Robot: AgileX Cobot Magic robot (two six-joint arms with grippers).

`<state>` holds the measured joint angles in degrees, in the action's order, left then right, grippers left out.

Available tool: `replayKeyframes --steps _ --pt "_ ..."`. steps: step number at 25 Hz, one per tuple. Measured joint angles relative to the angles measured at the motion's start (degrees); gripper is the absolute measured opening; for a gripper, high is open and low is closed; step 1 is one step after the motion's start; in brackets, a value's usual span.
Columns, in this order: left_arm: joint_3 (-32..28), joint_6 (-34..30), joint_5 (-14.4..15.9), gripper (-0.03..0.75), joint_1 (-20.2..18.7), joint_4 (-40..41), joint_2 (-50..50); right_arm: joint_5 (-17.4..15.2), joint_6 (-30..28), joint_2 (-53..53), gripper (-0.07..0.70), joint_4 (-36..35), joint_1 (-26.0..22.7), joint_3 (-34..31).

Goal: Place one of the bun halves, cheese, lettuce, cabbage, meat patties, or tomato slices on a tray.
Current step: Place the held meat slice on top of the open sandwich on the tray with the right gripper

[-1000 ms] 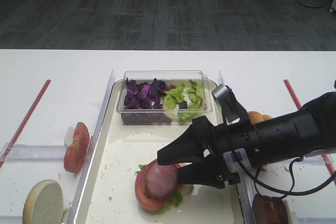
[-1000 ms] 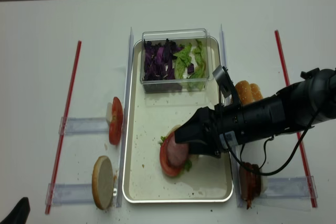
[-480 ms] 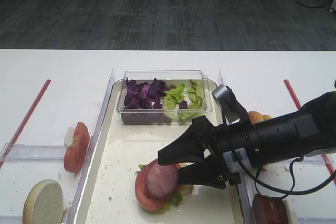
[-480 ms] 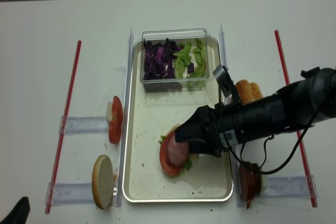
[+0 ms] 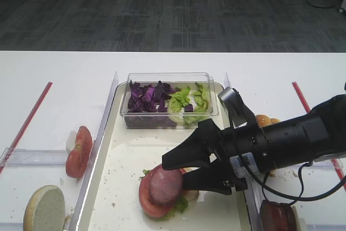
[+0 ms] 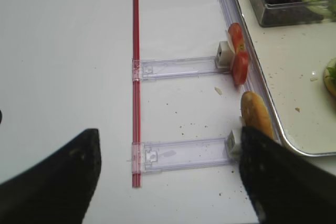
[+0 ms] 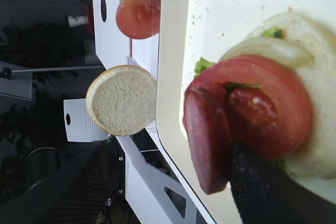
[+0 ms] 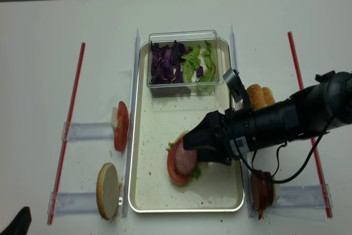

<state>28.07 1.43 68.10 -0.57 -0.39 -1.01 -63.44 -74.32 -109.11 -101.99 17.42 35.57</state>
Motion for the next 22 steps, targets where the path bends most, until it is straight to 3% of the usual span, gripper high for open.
replayKeyframes --steps 22 --pt "0.0 0.0 0.0 0.493 0.0 0.0 0.0 0.6 0.2 0.0 0.517 0.0 0.0 0.0"
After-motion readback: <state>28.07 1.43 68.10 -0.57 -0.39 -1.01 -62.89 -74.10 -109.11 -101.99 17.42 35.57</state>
